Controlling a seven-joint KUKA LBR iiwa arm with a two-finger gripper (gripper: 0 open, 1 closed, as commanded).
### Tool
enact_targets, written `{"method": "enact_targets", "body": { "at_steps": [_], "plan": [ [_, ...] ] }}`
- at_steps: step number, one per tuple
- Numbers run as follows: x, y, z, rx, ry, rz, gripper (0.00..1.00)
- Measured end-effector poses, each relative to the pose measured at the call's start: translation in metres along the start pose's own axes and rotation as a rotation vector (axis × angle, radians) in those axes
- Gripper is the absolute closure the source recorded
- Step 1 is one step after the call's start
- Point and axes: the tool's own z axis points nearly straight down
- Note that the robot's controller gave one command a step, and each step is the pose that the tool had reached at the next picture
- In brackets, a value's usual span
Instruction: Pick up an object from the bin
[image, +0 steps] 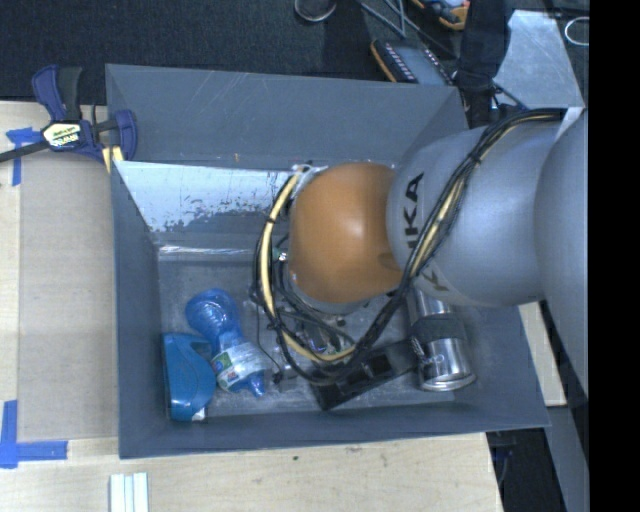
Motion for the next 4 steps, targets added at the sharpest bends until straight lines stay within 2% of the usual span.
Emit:
{"method": "enact_targets", "body": {
  "at_steps": [1, 2, 3, 4],
  "plan": [
    [0.007, 0.054, -0.007, -0.001, -0.006, 0.354, 0.00],
    [0.009, 0.026, 0.033, -0.001, -0.005, 0.052, 0.00],
    [-0.023, 0.004, 0.079, -0.003, -0.011, 0.682, 0.00],
    [0.003, 0.011, 0.080, -0.002, -0.022, 0.412, 1.00]
  ]
}}
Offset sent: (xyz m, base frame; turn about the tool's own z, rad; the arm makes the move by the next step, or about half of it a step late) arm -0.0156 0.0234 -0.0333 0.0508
